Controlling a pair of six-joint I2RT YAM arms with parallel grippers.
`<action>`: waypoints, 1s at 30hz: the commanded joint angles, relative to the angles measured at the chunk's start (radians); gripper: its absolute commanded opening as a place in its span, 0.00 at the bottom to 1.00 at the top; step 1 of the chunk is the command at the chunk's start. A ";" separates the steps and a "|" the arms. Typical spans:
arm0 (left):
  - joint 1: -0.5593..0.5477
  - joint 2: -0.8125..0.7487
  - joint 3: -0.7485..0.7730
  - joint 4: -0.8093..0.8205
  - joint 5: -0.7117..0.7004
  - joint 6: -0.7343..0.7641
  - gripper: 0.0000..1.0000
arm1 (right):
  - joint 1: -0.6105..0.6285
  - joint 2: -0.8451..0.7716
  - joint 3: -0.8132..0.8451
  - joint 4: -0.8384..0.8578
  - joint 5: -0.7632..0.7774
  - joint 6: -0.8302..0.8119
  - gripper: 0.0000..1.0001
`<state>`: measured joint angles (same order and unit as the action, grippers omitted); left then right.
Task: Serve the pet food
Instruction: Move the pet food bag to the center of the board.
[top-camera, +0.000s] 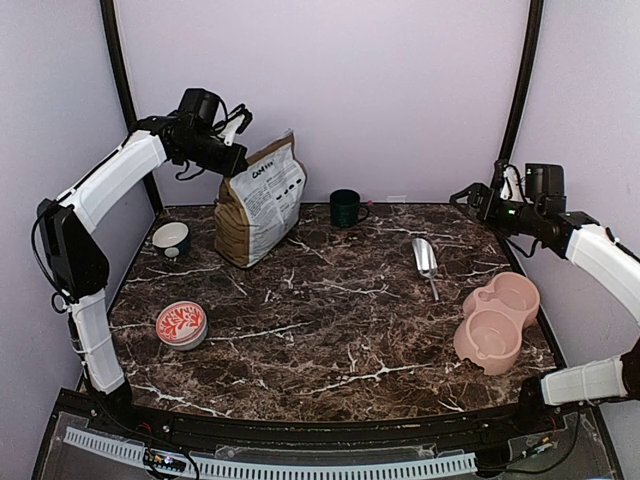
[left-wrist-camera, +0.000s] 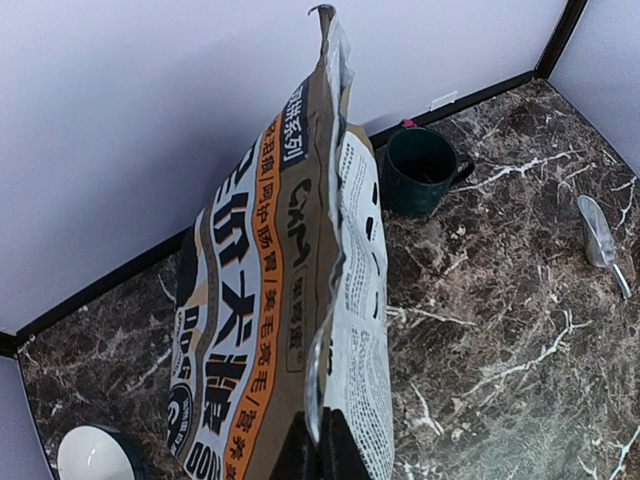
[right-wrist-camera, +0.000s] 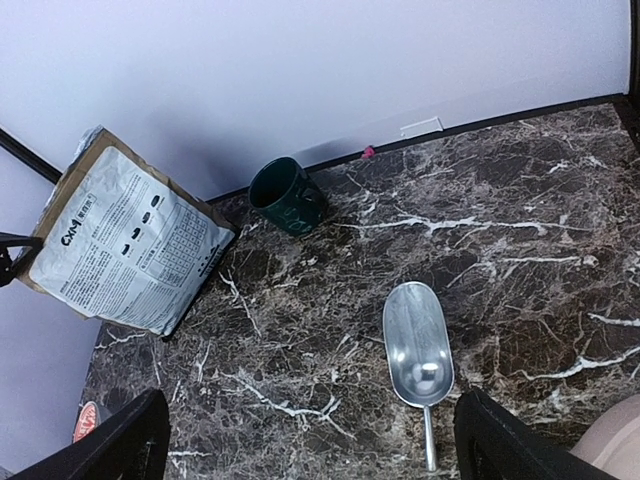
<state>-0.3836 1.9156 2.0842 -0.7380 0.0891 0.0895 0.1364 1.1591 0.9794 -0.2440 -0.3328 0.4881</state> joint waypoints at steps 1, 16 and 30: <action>-0.051 -0.118 0.133 -0.045 -0.017 -0.092 0.00 | 0.015 -0.031 0.037 -0.004 -0.009 0.021 1.00; -0.087 -0.334 -0.047 -0.028 0.158 -0.389 0.00 | 0.087 -0.071 0.101 -0.082 0.046 0.083 1.00; -0.088 -0.311 -0.081 -0.092 -0.015 -0.088 0.73 | 0.129 -0.094 0.116 -0.128 0.095 0.108 1.00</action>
<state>-0.4698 1.5501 1.9530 -0.8215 0.1104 -0.1024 0.2523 1.0824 1.0565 -0.3634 -0.2665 0.5865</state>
